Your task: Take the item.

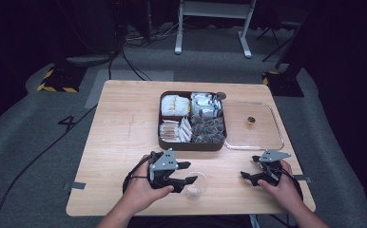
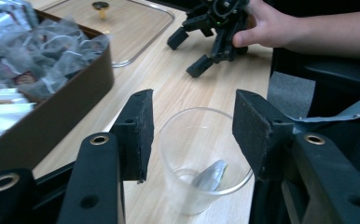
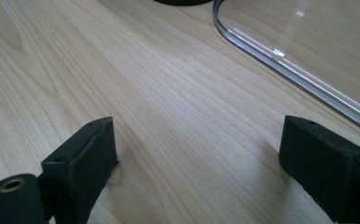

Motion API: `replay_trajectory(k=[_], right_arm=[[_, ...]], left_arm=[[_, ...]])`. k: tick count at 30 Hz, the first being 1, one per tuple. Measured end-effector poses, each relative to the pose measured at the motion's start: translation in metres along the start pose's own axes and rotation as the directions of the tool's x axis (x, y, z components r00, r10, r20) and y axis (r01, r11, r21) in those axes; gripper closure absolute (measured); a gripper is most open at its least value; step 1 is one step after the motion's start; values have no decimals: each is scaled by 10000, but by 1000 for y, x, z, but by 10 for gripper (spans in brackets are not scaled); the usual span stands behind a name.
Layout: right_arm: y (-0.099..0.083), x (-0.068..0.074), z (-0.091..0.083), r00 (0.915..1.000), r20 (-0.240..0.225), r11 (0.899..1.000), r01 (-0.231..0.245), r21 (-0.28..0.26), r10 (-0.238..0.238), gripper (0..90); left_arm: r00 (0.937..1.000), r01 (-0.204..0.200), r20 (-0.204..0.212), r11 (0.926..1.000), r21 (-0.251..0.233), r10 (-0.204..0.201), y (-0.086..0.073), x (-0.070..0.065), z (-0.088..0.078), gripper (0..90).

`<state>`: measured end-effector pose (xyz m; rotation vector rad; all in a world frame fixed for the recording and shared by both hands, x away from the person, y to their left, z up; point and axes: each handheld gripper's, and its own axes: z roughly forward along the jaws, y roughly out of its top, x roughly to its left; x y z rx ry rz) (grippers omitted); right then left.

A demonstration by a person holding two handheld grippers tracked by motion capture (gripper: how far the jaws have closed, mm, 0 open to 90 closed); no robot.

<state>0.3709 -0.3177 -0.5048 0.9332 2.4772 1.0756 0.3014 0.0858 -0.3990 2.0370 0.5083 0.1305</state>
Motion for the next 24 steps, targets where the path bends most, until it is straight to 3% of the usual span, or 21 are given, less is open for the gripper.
replay_trajectory(k=[4, 9, 14, 19, 21, 24], right_arm=[[0, 0, 0, 10000, 0, 10000, 0, -1, 0, 113], [0, 0, 0, 10000, 18, 10000, -13, -2, 13, 113], [0, 0, 0, 10000, 31, 10000, -21, 1, 21, 113], [0, 0, 0, 10000, 49, 10000, -40, 4, 40, 113], [0, 0, 0, 10000, 52, 10000, -46, 5, 46, 113], [1, 0, 1, 10000, 56, 10000, -49, 2, 49, 113]], left_arm=[[9981, 83, -605, 9999, -92, -88, 0, 6, -10, 441], [9878, 333, -1522, 9994, 3, -329, -5, 20, -25, 430], [9670, 616, -2488, 9979, 216, -543, -16, 31, -37, 405], [9446, 872, -3202, 9956, 334, -720, -26, 36, -46, 387], [9390, 1112, -3302, 9934, 268, -962, -31, 38, -49, 381], [9238, 1244, -3687, 9917, 330, -1036, -38, 42, -54, 376]])
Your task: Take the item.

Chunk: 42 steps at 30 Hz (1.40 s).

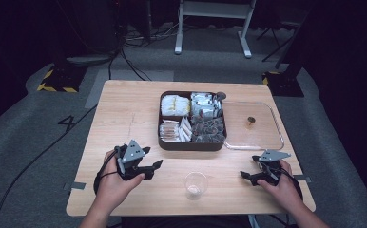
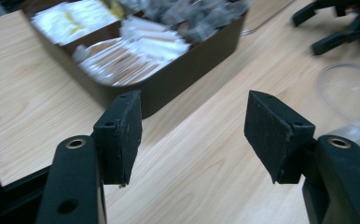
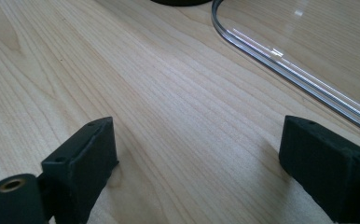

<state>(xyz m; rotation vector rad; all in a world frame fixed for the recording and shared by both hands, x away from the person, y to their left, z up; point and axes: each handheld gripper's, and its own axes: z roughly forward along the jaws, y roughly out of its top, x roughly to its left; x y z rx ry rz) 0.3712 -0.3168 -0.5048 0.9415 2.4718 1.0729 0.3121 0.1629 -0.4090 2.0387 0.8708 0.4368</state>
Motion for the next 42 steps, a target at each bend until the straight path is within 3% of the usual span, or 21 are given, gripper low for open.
replay_trajectory(k=[13, 28, 32, 37, 39, 42], right_arm=[[0, 0, 0, 10000, 1, 10000, 6, 2, -6, 113], [0, 0, 0, 10000, 1, 10000, 6, 0, -6, 113], [0, 0, 0, 10000, 2, 10000, 5, -1, -5, 113], [0, 0, 0, 10000, 0, 10000, 7, -2, -7, 113], [0, 0, 0, 10000, 1, 10000, 12, -4, -12, 113], [0, 0, 0, 10000, 1, 10000, 4, 1, -4, 113]], left_arm=[[9922, 843, -957, 9954, 450, -797, -38, 31, -5, 323], [9788, 1768, -1292, 9740, 1418, -1589, -81, 52, 7, 281], [9777, 1820, -1358, 9694, 1647, -1605, -89, 53, 9, 267], [9797, 1590, -1523, 9682, 1931, -1305, -95, 54, 13, 257], [9815, 1457, -1546, 9644, 2206, -1130, -97, 53, 16, 238], [9818, 1420, -1542, 9680, 2067, -1112, -99, 53, 19, 198]])
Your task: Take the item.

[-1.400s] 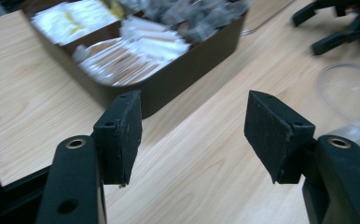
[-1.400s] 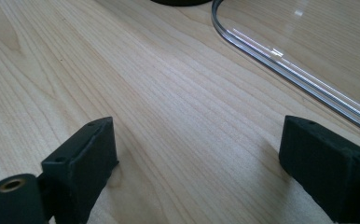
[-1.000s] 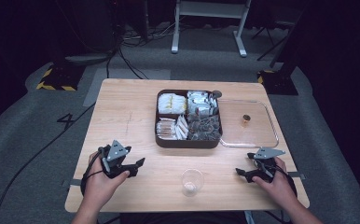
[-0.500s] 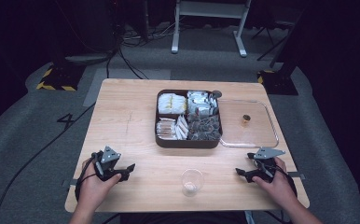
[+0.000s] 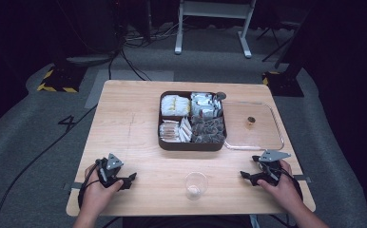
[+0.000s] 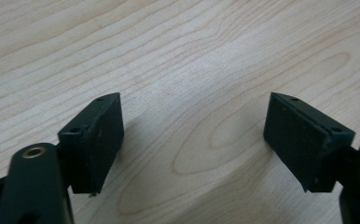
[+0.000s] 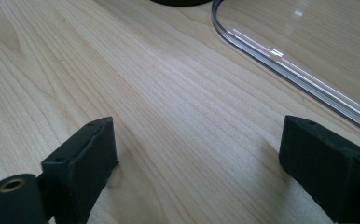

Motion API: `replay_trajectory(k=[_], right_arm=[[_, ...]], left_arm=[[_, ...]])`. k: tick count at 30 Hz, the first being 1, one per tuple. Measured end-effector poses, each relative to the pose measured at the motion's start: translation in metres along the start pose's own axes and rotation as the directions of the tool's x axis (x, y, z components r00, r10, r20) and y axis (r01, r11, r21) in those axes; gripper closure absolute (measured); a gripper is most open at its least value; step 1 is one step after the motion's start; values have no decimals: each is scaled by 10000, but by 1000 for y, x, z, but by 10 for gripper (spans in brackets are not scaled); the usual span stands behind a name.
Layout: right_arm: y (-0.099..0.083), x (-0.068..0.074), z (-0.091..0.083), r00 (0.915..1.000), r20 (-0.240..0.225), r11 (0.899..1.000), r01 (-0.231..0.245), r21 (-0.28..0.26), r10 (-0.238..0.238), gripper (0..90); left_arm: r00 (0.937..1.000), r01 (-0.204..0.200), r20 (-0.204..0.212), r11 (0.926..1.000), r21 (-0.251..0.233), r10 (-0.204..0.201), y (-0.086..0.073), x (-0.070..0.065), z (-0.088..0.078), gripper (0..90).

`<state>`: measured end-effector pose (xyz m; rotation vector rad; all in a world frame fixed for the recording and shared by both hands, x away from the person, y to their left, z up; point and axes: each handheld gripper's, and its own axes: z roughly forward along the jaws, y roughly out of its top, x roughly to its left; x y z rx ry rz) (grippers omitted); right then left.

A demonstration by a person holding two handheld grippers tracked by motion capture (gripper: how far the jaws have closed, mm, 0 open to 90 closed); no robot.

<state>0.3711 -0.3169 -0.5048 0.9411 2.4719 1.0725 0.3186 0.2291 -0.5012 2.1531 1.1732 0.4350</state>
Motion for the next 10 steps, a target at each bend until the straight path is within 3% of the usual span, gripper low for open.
replay_trajectory(k=[3, 10], right_arm=[[0, 0, 0, 10000, -1, 10000, 4, -1, -4, 113], [0, 0, 0, 10000, 1, 10000, 2, 1, -2, 113]], left_arm=[[10000, 92, 9, 9997, -224, -92, -2, 2, 3, 140], [9998, 147, -88, 9997, -216, -149, -2, 2, 3, 132]])
